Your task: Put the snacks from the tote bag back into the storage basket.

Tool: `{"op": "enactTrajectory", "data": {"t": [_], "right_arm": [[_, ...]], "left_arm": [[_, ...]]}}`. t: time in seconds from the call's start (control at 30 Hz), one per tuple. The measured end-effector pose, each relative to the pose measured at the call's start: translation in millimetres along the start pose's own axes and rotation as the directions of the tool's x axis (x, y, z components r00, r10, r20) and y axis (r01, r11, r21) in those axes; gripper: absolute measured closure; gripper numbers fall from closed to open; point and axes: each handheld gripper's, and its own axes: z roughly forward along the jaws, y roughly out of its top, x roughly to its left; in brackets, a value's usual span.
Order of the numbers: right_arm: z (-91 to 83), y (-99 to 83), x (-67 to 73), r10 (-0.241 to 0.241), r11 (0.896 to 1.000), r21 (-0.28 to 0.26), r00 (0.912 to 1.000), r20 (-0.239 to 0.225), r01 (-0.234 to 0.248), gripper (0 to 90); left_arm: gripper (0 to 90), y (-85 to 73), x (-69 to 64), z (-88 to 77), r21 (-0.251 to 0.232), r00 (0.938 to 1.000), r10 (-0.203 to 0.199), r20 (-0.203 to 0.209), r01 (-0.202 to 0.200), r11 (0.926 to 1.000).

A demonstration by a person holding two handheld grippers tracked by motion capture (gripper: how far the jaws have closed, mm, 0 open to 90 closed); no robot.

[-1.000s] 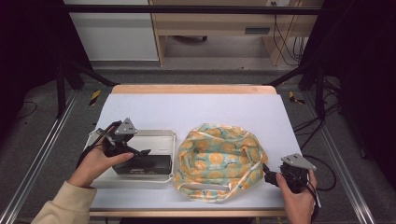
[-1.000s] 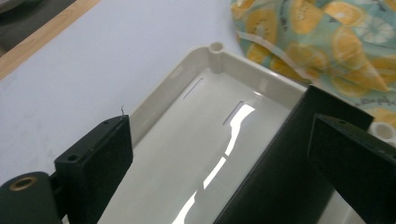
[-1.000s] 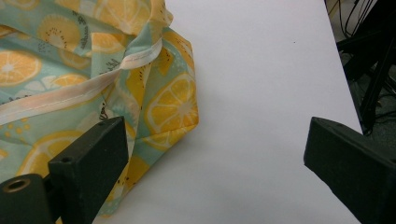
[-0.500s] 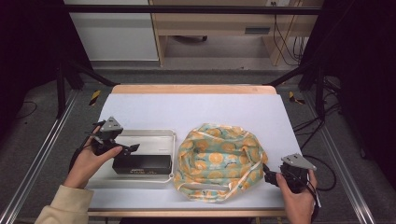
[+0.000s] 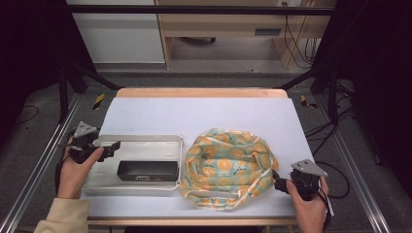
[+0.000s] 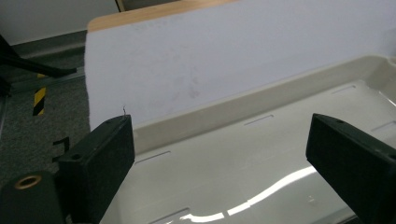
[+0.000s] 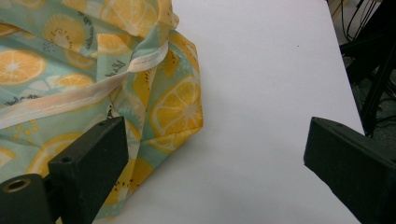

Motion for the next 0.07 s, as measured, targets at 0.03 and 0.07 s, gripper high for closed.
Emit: {"op": "enactTrajectory", "data": {"t": [0.03, 0.07], "right_arm": [[0.2, 0.1, 0.2, -0.002, 1.000, -0.003, 1.0000, -0.001, 0.002, 6.9], [0.2, 0.2, 0.2, -0.004, 1.000, -0.003, 1.0000, 0.000, 0.004, 6.9]], "left_arm": [[8.0, -0.2, 1.7, -1.0, -0.002, 1.0000, 0.000, -0.002, 0.000, 1.0000], [8.0, -0.5, 2.7, -1.9, -0.013, 1.0000, -0.007, -0.002, 0.007, 0.9999]]}}
